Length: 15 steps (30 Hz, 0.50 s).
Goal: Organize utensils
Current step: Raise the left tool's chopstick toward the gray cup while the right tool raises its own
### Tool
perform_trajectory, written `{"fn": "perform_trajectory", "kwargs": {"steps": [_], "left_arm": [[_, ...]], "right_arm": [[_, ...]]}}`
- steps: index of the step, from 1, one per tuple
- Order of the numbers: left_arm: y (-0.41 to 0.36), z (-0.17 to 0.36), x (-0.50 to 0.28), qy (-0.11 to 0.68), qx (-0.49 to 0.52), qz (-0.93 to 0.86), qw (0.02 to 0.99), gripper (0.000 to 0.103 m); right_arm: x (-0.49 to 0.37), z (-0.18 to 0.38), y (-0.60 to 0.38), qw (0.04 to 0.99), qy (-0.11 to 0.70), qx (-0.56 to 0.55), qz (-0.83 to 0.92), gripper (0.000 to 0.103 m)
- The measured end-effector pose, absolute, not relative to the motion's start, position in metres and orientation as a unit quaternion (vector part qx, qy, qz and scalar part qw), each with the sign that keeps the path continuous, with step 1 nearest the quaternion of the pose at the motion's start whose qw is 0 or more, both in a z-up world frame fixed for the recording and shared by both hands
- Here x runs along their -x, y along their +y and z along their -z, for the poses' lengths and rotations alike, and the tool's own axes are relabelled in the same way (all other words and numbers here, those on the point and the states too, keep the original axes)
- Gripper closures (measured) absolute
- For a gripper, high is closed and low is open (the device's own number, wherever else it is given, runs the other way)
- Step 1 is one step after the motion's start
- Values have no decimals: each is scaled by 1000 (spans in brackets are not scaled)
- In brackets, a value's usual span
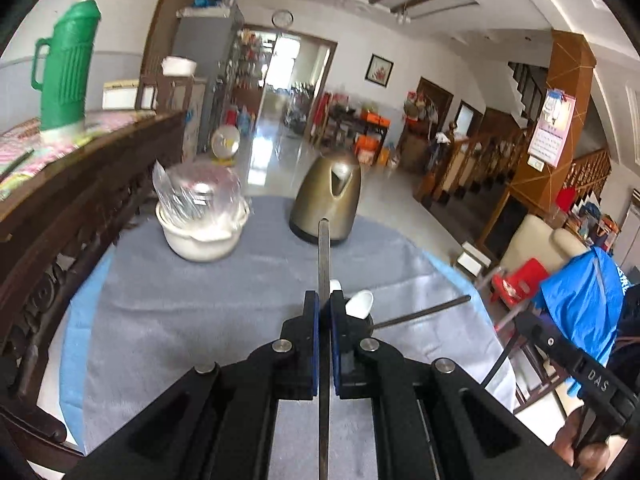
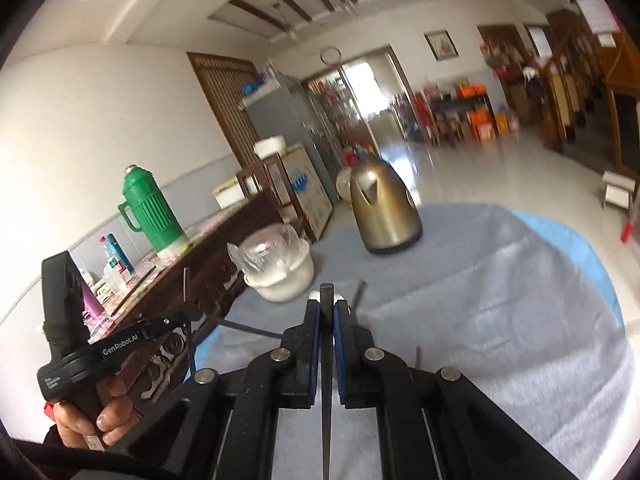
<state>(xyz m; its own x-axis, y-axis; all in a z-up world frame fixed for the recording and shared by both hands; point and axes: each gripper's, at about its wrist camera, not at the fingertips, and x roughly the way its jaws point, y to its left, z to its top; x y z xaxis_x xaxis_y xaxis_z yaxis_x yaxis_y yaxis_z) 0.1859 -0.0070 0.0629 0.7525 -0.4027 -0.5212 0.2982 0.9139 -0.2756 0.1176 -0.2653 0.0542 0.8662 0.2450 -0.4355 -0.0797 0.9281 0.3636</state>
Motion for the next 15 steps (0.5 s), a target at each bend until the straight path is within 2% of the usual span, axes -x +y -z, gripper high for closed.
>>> {"fn": "perform_trajectory", "kwargs": {"steps": [15], "left_arm": [[-27,-80,-158,248,19,130,960,98]], "right_arm": [[-106,-59,-235,958,231,-144,-91,96]]}}
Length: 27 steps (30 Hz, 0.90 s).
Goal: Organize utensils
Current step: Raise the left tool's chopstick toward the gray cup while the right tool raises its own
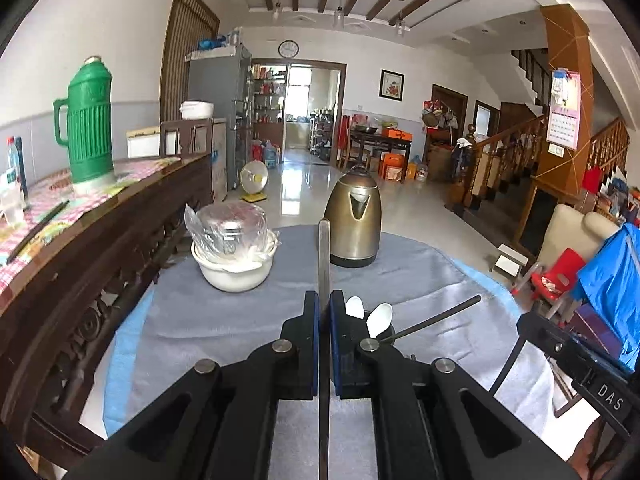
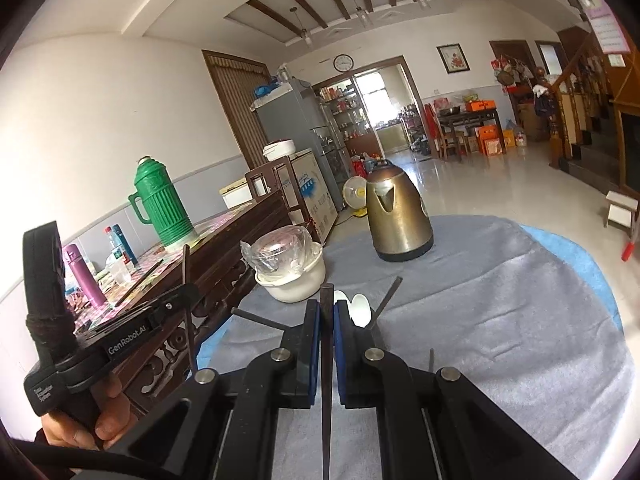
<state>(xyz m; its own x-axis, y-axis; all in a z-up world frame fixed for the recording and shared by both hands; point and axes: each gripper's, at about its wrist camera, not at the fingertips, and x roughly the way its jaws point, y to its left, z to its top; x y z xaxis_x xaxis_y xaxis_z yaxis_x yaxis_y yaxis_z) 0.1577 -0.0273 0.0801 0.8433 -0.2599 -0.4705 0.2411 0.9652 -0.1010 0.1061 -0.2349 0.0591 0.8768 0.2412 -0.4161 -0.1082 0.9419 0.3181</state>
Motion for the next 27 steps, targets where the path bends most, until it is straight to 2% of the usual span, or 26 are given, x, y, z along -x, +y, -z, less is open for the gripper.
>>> {"fn": "perform_trajectory", "kwargs": {"steps": [21,27], "left_arm": [[-31,-131,-168,204,28,126,970,98],[-30,-149,-183,180,64,136,972,98]], "right_arm": [[-120,-125,-230,973,182,-112,-90,96],[-136,-140,-231,976,160,-114,-94,96]]}}
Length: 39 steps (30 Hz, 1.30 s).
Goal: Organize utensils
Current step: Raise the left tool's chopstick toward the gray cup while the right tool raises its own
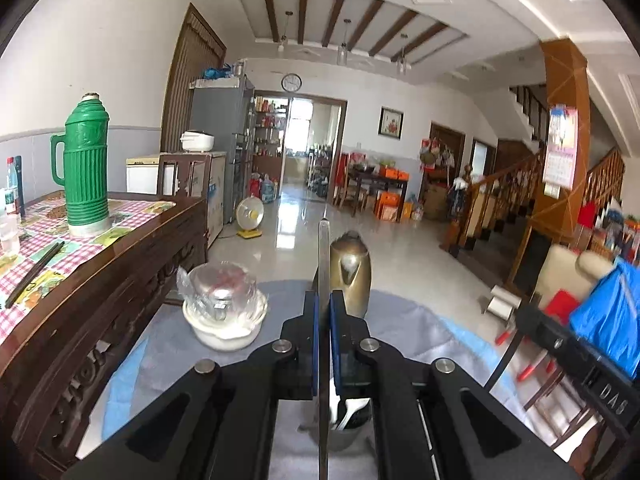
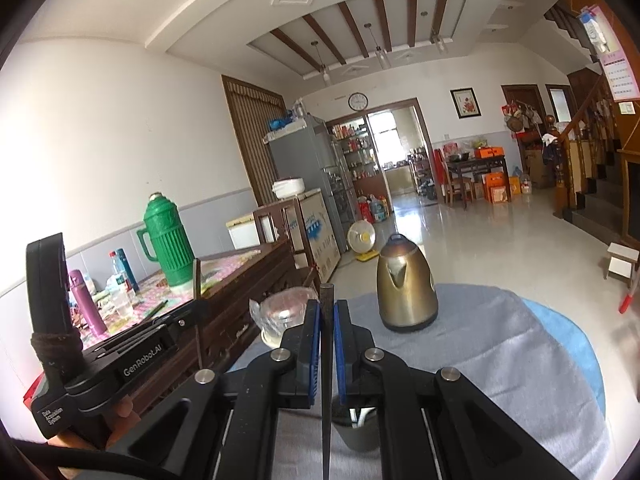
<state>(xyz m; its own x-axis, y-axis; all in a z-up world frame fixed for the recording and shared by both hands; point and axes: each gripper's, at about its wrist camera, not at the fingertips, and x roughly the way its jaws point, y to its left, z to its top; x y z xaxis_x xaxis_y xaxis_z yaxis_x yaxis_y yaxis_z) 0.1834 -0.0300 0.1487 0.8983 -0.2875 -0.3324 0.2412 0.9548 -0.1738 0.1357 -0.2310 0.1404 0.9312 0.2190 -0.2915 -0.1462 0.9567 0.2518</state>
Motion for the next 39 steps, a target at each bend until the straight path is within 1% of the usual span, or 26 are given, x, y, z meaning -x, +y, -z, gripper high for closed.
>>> {"fn": "perform_trajectory", "kwargs": {"steps": [7,16,20,24,29,39], "left_arm": [[-25,-149,-207,159,122,133,971,98],[-19,-145,-229,114,189,94,971,98],[-26,-134,-236,87,201,73,973,98],[-45,-117,-244,63,181,55,980,98],[-53,-95,-259,68,178,35,981,98],[-64,-50,-282,119,157,2,980,98]], "right_arm": [[-158,-144,-232,980,129,-129,-75,96],[-174,-137,-217,992,77,-95,-27,96],[-187,-128,-212,994,74,-85,-13,96],[-202,-114,-214,993,71,-95,-6,96],[-220,-99,-217,991,83,-106,-1,96],[-236,-66,-227,984,140,-110,-8,96]]}}
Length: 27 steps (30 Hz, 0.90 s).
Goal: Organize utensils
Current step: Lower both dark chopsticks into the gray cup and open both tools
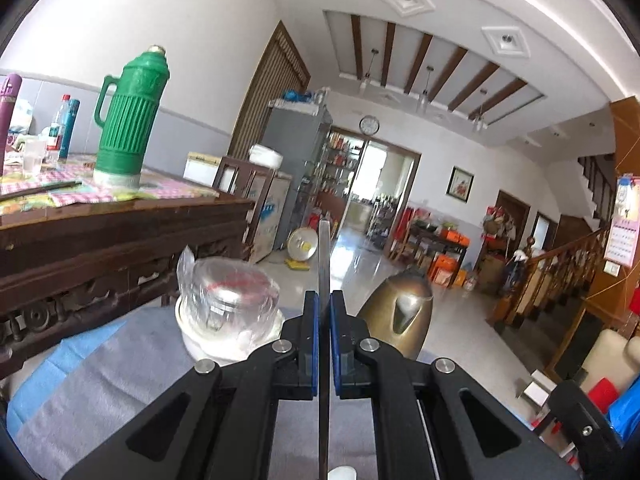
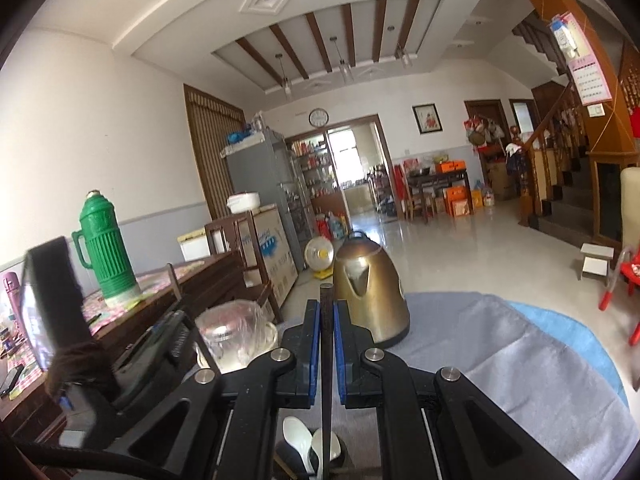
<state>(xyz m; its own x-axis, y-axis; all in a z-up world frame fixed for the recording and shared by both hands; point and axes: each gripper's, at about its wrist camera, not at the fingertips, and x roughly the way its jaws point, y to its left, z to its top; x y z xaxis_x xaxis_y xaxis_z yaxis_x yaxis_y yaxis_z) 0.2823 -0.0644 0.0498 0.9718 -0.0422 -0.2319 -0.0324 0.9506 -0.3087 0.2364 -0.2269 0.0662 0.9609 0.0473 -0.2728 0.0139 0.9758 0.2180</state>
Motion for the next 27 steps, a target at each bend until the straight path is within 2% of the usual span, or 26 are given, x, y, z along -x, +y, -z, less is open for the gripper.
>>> {"fn": "perform_trajectory", "kwargs": {"steps": [3,5,7,9,12,13,14,15,17,18,19,27], "left_arm": [[-62,-51,-281,126,154,8,980,97],[-60,-56,-277,131,151,17,980,91],[-58,-63,-270,128,144,24,981,74],[-56,-71,-255,119,131,29,984,68],[-51,-82,-228,110,107,41,987,64],[-48,-85,-219,107,101,43,988,59],[-45,-87,-210,105,98,43,989,58],[-42,-89,-201,105,93,43,989,55],[-34,-90,-179,111,73,46,990,51],[-31,-88,-169,117,64,42,990,43],[-29,-87,-163,124,58,40,990,40],[-36,-51,-112,233,-37,64,970,39]], "right_arm": [[-239,-61,-231,978,167,-124,-26,95],[-240,-58,-235,970,192,-141,-37,93],[-235,-56,-243,964,207,-163,-45,91],[-231,-55,-246,959,213,-181,-51,88],[-218,-58,-258,950,213,-218,-62,75],[-214,-60,-263,949,211,-227,-64,66],[-206,-62,-267,948,207,-235,-63,50],[-199,-64,-271,948,202,-240,-59,42],[-175,-71,-281,951,177,-248,-49,40],[-166,-74,-284,953,171,-248,-45,40],[-152,-78,-289,955,163,-247,-38,40],[-78,-82,-308,962,169,-214,5,40]]}}
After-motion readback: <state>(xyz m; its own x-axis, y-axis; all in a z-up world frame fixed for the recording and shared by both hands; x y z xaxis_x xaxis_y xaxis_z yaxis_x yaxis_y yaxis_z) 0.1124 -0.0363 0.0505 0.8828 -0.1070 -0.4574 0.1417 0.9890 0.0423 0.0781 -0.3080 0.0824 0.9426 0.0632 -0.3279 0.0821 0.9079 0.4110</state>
